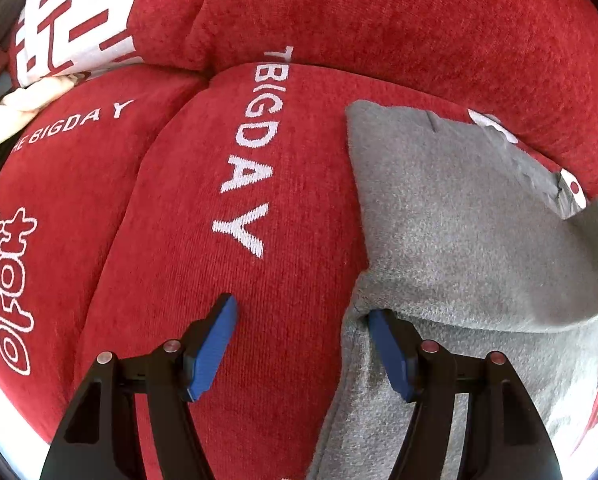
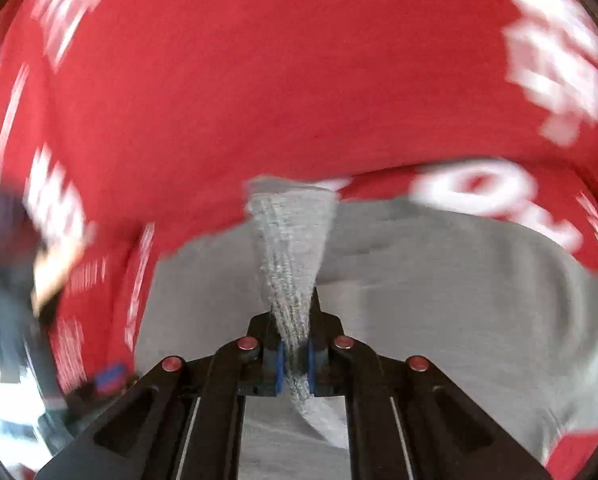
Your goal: Fold small clothes
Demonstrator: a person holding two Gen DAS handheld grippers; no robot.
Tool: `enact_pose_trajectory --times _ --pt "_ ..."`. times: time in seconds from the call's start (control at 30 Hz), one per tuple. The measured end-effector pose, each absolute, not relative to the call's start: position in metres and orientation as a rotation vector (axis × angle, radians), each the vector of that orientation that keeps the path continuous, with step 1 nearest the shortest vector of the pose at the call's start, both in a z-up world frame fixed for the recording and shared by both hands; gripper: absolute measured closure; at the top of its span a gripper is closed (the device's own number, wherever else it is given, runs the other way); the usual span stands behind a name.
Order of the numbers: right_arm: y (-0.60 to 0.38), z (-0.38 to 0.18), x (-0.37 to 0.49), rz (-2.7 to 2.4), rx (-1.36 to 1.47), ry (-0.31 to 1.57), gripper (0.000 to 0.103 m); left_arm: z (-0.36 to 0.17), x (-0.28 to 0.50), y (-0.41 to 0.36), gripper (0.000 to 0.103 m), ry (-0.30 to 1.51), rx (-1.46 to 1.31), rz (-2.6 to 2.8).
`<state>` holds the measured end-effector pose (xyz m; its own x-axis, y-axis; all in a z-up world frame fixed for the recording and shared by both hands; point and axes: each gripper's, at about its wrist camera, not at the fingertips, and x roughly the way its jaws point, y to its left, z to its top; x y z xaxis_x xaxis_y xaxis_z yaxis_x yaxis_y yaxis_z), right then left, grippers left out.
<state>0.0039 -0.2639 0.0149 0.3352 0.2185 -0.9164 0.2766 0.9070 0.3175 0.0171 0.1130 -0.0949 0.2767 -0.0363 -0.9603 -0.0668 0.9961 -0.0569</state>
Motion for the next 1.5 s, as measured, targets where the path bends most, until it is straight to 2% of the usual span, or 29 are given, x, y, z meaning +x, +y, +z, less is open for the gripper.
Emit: enact_pose_trajectory --times 0.1,0.23,0.33,0.47,0.53,0.63,0.87,1.03,1.13,1.27,1.43,1.5 --pt "-0.34 0.002 -0.03 -0.212 0.629 1.259 0.094 -0.096 0.016 0.112 0.023 1.281 -0.061 0.041" --pt "-0.391 -0.034 -0.07 -0.283 0.856 1.308 0.093 -0.096 0.015 0.115 0.023 1.295 -0.065 0.033" --pt "-0.388 -0.031 -0.082 -0.28 0.897 1.269 0.093 -0.088 0.009 0.112 0.023 1.302 0.0 0.016" --pt "-0.381 -0.021 -0.083 -0.262 0.862 1.297 0.073 -0.068 0.0 0.11 0.023 1.291 0.047 -0.003" --pt "-0.383 -0.009 -0.088 -0.25 0.827 1.305 0.067 -0.06 -0.002 0.105 0.023 1.289 0.055 -0.02" --pt "-0.377 -0.01 -0.1 -0.225 0.857 1.316 0.065 -0.052 -0.004 0.085 0.023 1.294 0.078 -0.08" --pt "-0.385 -0.012 -0.135 -0.243 1.005 1.278 0.065 -0.046 -0.007 -0.01 0.023 1.301 0.151 -0.273" --pt "-0.401 -0.013 -0.118 -0.244 1.017 1.206 0.066 -0.037 -0.009 -0.07 0.023 1.295 0.147 -0.341" --pt "-0.407 -0.022 -0.098 -0.255 0.967 1.236 0.082 -0.034 -0.011 -0.093 0.023 1.302 0.142 -0.355" --pt "-0.417 -0.033 -0.106 -0.283 0.955 1.305 0.093 -0.034 -0.016 -0.117 0.023 1.312 0.173 -0.357" --pt "-0.441 -0.022 -0.15 -0.229 1.09 1.26 0.092 -0.04 -0.023 -0.139 0.023 1.354 0.171 -0.357" --pt "-0.455 -0.016 -0.17 -0.226 1.137 1.227 0.089 -0.043 -0.027 -0.15 0.023 1.369 0.172 -0.369"
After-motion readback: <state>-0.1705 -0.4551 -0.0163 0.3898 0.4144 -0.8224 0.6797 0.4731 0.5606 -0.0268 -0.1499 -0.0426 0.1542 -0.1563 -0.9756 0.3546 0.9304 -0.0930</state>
